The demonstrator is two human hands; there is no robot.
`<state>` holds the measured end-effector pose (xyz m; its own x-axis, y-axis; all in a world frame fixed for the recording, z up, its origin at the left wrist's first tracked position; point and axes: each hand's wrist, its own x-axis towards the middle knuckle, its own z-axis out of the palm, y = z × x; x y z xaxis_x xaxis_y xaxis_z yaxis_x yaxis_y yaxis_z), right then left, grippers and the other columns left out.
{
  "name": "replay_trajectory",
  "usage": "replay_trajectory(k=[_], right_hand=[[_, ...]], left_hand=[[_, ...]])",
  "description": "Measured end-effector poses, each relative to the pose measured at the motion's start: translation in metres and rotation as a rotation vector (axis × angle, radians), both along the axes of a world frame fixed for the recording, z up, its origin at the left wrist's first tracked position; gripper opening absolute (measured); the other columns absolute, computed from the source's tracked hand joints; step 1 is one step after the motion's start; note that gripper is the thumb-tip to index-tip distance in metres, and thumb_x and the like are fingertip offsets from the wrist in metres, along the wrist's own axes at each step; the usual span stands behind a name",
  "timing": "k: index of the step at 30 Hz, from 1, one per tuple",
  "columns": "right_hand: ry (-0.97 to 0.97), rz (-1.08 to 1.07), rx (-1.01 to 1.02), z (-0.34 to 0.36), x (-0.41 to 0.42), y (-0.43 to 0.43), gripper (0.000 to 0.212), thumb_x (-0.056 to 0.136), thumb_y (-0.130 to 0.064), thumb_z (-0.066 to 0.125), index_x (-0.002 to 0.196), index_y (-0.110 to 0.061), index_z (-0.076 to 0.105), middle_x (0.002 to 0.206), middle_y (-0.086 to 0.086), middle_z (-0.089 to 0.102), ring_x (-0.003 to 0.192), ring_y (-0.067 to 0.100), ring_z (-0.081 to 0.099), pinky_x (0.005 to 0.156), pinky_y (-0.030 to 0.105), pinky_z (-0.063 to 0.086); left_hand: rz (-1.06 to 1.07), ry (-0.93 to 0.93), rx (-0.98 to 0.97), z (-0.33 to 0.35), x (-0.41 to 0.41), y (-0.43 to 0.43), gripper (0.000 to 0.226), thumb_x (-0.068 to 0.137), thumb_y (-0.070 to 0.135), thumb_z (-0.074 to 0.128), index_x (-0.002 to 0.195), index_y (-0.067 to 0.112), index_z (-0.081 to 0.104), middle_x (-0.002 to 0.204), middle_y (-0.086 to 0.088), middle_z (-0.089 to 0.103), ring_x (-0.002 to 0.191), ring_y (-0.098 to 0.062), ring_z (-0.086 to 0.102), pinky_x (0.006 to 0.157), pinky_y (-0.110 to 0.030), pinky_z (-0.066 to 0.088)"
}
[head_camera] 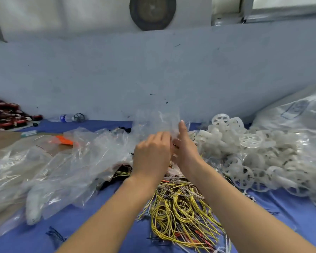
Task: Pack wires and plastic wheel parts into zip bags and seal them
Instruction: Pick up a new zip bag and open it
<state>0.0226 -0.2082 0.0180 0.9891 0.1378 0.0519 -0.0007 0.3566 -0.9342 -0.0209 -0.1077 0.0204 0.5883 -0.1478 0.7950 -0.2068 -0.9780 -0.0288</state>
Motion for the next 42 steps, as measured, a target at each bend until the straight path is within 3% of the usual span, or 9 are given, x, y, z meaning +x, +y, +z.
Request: replay_trajectory(k=[4, 7, 10, 13, 19, 28, 32, 36, 42], right_hand=[[-0.123, -0.149, -0.128, -0.011, -0.011, -0.039, 0.058, 0.080, -0.071, 0.062, 0.114, -0.025, 0.066, 0.109, -0.005, 0.073, 0.104, 0.014, 0.068, 0.094, 0.035, 0.052], [-0.121, -0.319, -0.019, -0.020, -0.014, -0.086, 0.020, 0.098, -0.035, 0.058, 0.100, -0.021, 0.072, 0.099, 0.001, 0.076, 0.085, 0.014, 0.072, 0.078, 0.032, 0.058], [-0.063, -0.403, 0.044, -0.034, -0.021, -0.136, 0.026, 0.103, -0.029, 0.051, 0.096, -0.016, 0.072, 0.084, -0.001, 0.073, 0.068, 0.012, 0.070, 0.063, 0.031, 0.056], [-0.001, -0.427, 0.104, -0.057, -0.028, -0.171, 0.027, 0.101, -0.030, 0.053, 0.088, -0.020, 0.074, 0.082, -0.003, 0.074, 0.071, 0.014, 0.069, 0.070, 0.037, 0.054], [0.066, -0.400, 0.110, -0.080, -0.026, -0.189, 0.027, 0.100, -0.034, 0.054, 0.105, -0.012, 0.068, 0.097, 0.005, 0.076, 0.071, 0.015, 0.066, 0.063, 0.031, 0.046], [0.135, -0.461, -0.012, -0.086, -0.019, -0.182, 0.026, 0.102, -0.032, 0.052, 0.101, -0.010, 0.067, 0.091, 0.011, 0.075, 0.065, 0.017, 0.071, 0.052, 0.026, 0.052], [0.070, -0.608, -0.493, -0.090, -0.019, -0.185, 0.033, 0.094, -0.055, 0.054, 0.105, -0.025, 0.064, 0.100, -0.003, 0.069, 0.083, 0.008, 0.067, 0.065, 0.025, 0.052], [0.088, -0.745, -0.938, -0.086, -0.019, -0.193, 0.046, 0.090, -0.073, 0.039, 0.099, -0.032, 0.058, 0.100, -0.003, 0.064, 0.101, 0.027, 0.059, 0.085, 0.044, 0.048], [0.053, -0.682, -1.079, -0.075, -0.009, -0.205, 0.059, 0.094, -0.069, 0.036, 0.055, -0.025, 0.041, 0.057, -0.003, 0.051, 0.065, 0.026, 0.055, 0.054, 0.035, 0.036]], left_hand=[[-0.064, 0.104, -0.119, -0.024, -0.008, -0.063, 0.019, 0.077, 0.022, 0.076, 0.088, 0.022, 0.061, 0.077, 0.005, 0.063, 0.065, -0.015, 0.065, 0.048, -0.028, 0.044], [-0.259, 0.201, -0.231, -0.036, -0.011, -0.092, 0.022, 0.091, 0.038, 0.050, 0.109, 0.028, 0.058, 0.102, 0.009, 0.064, 0.094, -0.012, 0.061, 0.071, -0.030, 0.050], [-0.286, 0.187, -0.512, -0.053, -0.014, -0.091, 0.040, 0.098, 0.053, 0.030, 0.124, 0.034, 0.054, 0.123, 0.017, 0.056, 0.115, 0.000, 0.046, 0.100, -0.012, 0.031], [-0.193, 0.282, -0.847, -0.063, -0.002, -0.073, 0.054, 0.097, 0.054, 0.037, 0.143, 0.027, 0.038, 0.145, 0.009, 0.039, 0.134, -0.007, 0.033, 0.111, -0.031, 0.030], [-0.513, 0.701, -1.347, -0.063, 0.018, -0.053, 0.028, 0.095, 0.042, 0.055, 0.114, 0.023, 0.064, 0.097, 0.003, 0.074, 0.086, -0.014, 0.071, 0.070, -0.026, 0.054], [-0.395, 0.803, -1.153, -0.083, 0.025, -0.057, 0.018, 0.092, 0.033, 0.063, 0.108, 0.024, 0.062, 0.100, -0.002, 0.067, 0.089, -0.014, 0.065, 0.076, -0.032, 0.057], [-0.357, 0.836, -0.953, -0.090, 0.023, -0.056, 0.012, 0.092, 0.036, 0.062, 0.097, 0.027, 0.067, 0.088, 0.005, 0.070, 0.075, -0.003, 0.065, 0.057, -0.013, 0.050], [-0.265, 0.833, -0.799, -0.095, 0.025, -0.061, 0.033, 0.089, 0.056, 0.056, 0.092, 0.025, 0.069, 0.085, 0.010, 0.070, 0.080, -0.002, 0.064, 0.070, -0.027, 0.050], [-0.207, 0.824, -0.690, -0.095, 0.033, -0.060, 0.023, 0.094, 0.041, 0.054, 0.084, 0.026, 0.067, 0.074, 0.008, 0.069, 0.070, -0.008, 0.064, 0.070, -0.033, 0.054]])
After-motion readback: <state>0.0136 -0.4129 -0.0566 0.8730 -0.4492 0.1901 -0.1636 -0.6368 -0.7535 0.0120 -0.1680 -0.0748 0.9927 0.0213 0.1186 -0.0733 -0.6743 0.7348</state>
